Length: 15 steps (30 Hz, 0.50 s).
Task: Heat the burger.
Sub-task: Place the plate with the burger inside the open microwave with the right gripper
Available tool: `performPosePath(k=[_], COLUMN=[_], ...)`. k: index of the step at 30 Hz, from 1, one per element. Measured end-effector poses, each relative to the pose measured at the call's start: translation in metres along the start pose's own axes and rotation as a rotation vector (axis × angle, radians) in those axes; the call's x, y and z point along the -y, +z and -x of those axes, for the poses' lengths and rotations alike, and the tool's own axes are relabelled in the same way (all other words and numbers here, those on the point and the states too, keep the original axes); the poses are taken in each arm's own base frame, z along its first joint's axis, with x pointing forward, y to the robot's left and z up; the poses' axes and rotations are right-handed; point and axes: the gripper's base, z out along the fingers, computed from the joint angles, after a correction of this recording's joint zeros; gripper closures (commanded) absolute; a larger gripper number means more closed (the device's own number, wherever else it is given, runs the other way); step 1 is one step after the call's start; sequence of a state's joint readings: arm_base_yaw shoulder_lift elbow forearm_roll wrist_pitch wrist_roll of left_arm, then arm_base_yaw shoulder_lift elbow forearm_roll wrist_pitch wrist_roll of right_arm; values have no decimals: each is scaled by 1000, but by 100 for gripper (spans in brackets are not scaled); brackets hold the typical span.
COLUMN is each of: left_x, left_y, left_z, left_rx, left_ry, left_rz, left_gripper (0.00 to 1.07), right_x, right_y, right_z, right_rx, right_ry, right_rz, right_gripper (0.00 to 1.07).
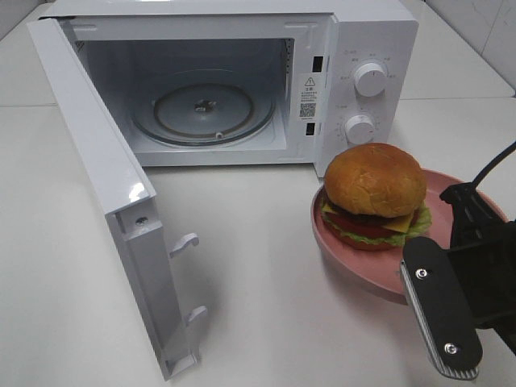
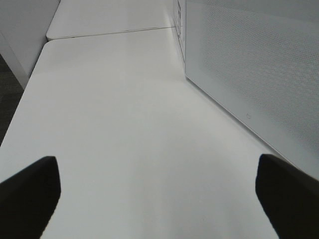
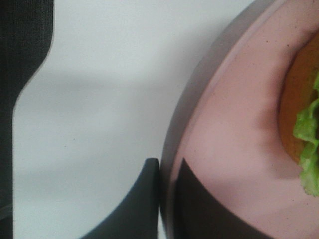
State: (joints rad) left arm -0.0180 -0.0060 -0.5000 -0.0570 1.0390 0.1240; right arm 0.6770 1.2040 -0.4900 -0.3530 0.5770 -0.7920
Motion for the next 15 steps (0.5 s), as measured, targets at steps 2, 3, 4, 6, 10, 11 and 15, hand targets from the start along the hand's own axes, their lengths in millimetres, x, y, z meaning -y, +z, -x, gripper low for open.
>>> performPosePath(k=[2,3,4,6,10,11,15], left_x=[0,0,0,0,0,0,0], left_y=[0,0,0,0,0,0,0], left_z=[0,0,0,0,0,0,0], left_rx=[0,0,0,0,0,0,0], left_ry=[0,0,0,0,0,0,0], left_rz=[0,0,0,0,0,0,0], left_gripper=[7,7,7,7,7,7,7], right_x=[1,3,4,5,7,8,11], right_y=[0,0,0,2,5,9,15], right_z=[1,3,4,7,11,15,20], right_rx=[15,33,45,64,96,117,130], right_ry=[-32,-64,-75,-95,-121,-132,-149], right_rz=[-15,-31,-38,-48,-63,-67,-54], right_gripper=[107,107,107,107,107,107,107])
